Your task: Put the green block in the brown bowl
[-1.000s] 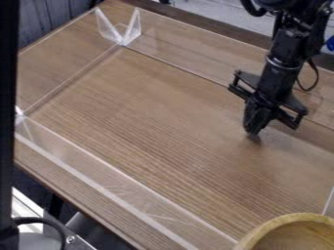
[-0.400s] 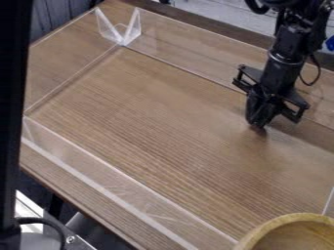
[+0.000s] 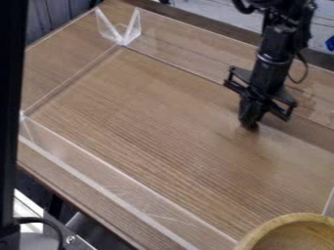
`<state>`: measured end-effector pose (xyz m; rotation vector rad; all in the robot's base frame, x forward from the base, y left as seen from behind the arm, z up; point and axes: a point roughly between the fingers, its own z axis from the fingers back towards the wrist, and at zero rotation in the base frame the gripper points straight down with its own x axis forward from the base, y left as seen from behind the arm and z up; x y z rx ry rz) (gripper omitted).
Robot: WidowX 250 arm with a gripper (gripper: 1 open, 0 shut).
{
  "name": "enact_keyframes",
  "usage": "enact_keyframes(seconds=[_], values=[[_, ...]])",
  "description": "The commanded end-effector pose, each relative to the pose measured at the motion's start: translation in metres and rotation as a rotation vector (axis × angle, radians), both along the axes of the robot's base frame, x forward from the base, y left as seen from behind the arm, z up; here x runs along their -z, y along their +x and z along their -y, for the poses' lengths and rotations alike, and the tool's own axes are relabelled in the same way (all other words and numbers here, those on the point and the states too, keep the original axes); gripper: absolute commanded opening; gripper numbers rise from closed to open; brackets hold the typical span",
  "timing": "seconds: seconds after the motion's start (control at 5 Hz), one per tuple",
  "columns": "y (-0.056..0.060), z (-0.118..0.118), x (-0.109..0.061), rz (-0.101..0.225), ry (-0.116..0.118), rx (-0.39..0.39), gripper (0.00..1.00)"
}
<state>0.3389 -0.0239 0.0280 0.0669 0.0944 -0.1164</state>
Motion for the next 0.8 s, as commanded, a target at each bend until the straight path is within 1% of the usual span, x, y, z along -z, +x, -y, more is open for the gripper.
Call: enact_keyframes(seconds=[0.0,0.2,0.4,0.6], values=[[0.011,-0.01,-0.051,0.148,-0.01,-0.034,0.0],[0.02,-0.016,-0.075,0.197,-0.008,-0.058,0.0],[0.014,-0.022,-0.068,0.205,-0.013,-0.052,0.0],[0.01,-0.027,-0.061,0.213,-0.028,-0.035,0.0]])
